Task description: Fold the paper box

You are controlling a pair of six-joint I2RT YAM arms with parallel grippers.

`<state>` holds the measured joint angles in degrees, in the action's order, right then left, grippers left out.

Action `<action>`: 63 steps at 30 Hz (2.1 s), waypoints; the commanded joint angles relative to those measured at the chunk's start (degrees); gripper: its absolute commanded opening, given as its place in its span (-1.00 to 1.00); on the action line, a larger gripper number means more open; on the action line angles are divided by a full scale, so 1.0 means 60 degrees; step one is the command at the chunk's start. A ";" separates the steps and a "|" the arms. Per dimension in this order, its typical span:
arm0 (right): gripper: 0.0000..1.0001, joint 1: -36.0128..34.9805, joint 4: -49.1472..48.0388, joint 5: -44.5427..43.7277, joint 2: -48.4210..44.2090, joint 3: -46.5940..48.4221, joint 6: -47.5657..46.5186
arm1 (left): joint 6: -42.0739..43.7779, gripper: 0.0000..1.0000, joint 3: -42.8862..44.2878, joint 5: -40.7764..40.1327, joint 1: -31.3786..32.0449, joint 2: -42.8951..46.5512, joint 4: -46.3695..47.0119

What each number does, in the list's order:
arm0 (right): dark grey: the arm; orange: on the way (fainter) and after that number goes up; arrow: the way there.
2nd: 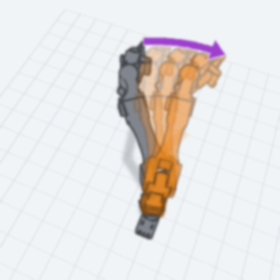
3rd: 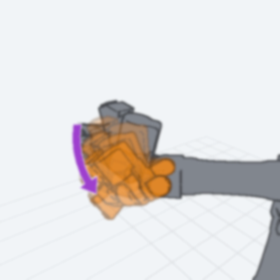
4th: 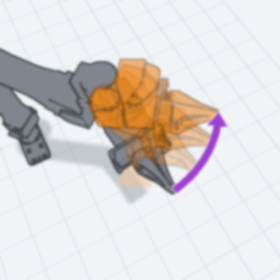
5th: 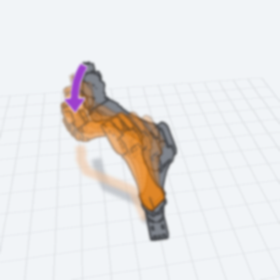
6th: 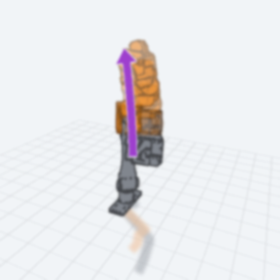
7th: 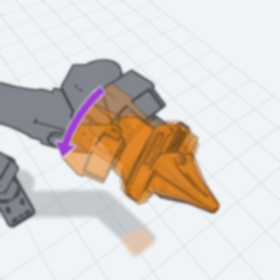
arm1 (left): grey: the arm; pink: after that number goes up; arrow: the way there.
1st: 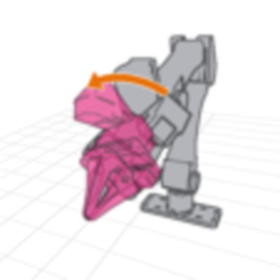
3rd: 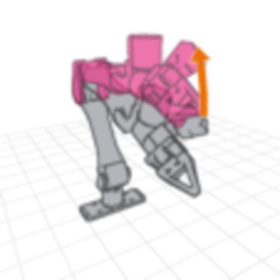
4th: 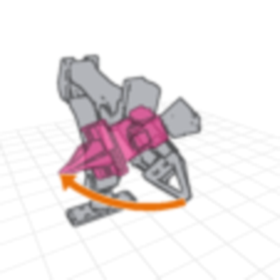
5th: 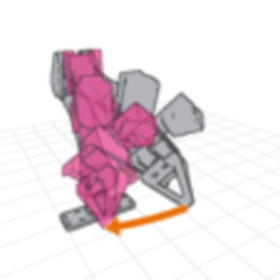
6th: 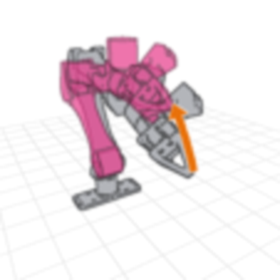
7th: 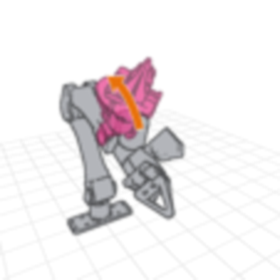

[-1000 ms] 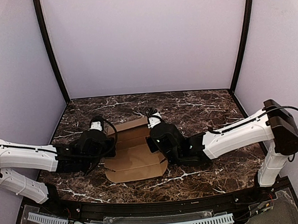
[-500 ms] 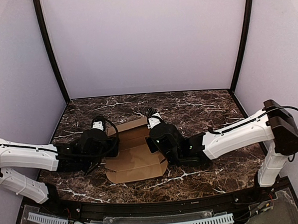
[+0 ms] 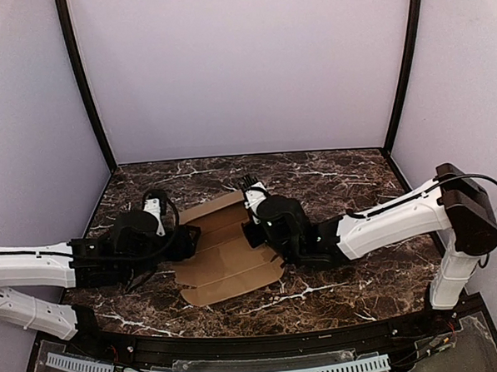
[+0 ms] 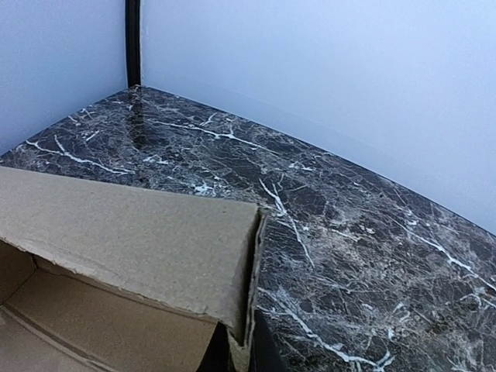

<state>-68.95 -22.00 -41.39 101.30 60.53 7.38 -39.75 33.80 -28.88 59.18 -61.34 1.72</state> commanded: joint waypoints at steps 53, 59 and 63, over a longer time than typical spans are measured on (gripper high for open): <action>-1.00 0.1769 -0.9213 0.8209 0.2698 -0.4450 -0.1571 | 0.2364 -0.54 0.1504 0.5271 -0.0116 -0.3616 0.1297; -1.00 0.1737 -0.9343 0.8218 0.2941 -0.4465 -0.1451 | 0.2305 -0.62 0.1481 0.5079 -0.0111 -0.4081 0.1223; -0.72 0.1707 -0.9498 0.8147 0.3043 -0.4526 -0.1406 | 0.2222 -0.65 0.1482 0.5051 -0.0109 -0.4319 0.1163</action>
<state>-58.26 -75.02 7.29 118.10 33.89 -1.45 -25.61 42.46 0.86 58.39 -84.53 11.49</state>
